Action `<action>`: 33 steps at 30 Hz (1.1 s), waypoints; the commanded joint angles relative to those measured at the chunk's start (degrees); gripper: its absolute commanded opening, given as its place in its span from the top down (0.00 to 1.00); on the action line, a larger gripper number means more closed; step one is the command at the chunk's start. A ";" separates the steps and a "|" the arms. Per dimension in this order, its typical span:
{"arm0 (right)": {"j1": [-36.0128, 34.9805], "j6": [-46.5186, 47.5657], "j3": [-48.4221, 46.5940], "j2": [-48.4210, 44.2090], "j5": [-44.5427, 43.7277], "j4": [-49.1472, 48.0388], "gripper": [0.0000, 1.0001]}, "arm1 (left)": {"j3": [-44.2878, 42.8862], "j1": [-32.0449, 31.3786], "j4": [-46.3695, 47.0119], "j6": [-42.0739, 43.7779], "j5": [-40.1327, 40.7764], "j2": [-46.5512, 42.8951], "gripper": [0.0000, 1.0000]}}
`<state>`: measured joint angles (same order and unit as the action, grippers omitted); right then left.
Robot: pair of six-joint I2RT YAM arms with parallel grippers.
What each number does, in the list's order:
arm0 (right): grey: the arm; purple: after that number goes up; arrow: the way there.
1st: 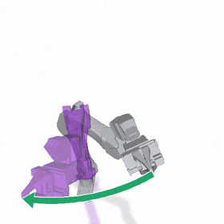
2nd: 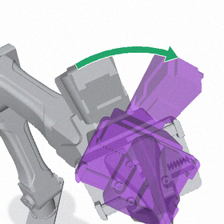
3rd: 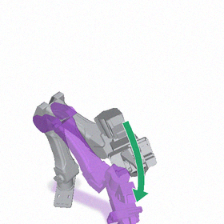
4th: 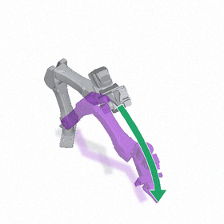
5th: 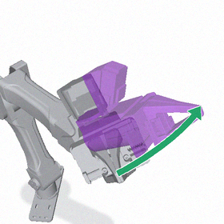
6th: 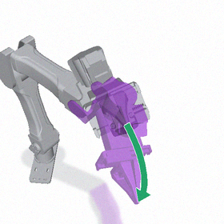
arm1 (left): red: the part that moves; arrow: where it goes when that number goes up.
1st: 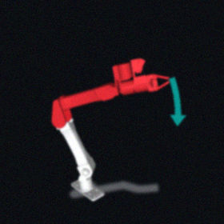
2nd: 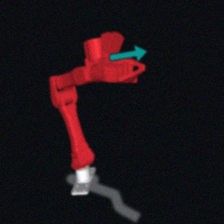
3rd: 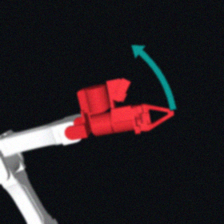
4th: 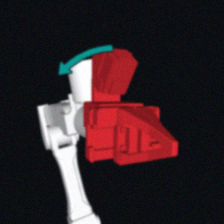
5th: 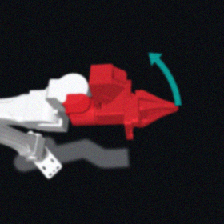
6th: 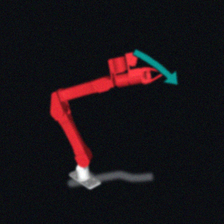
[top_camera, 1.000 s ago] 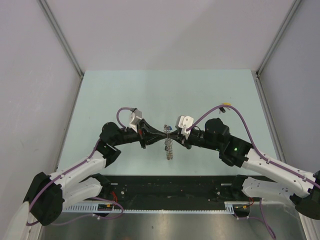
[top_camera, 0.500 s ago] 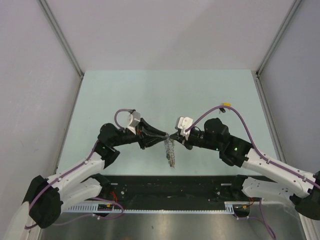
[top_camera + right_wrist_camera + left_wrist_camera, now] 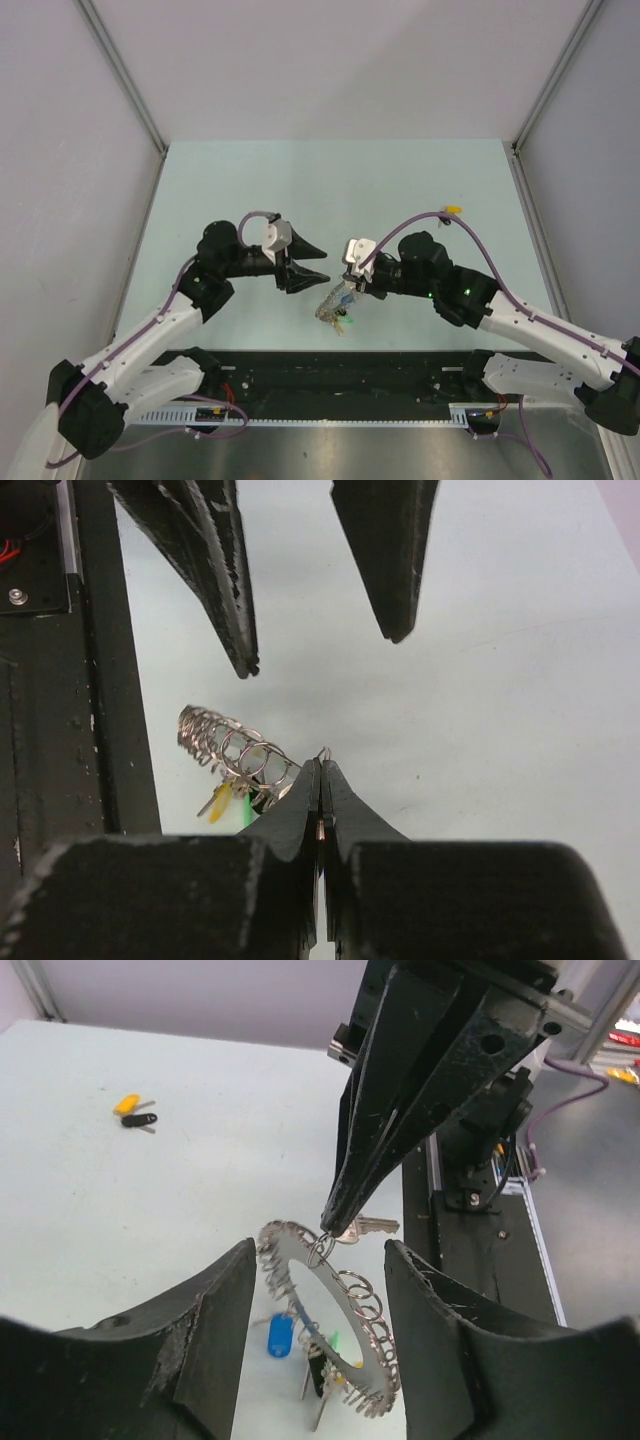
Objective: Put the keys on the keyring
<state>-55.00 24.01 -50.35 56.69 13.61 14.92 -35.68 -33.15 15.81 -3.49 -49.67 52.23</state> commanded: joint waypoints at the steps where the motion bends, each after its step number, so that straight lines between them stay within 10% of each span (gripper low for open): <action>1: 0.42 2.27 -4.41 -0.61 1.16 -0.77 1.00 | -7.99 0.71 -13.51 12.70 -8.76 6.37 0.42; 33: 0.16 2.45 -5.90 -0.44 3.71 0.55 1.00 | -19.69 -2.63 -27.68 24.14 -18.88 22.83 0.79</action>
<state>-54.83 25.80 -52.95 56.69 16.58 18.59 -53.06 -35.29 -10.13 18.55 -64.82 74.78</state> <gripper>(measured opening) 0.009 0.274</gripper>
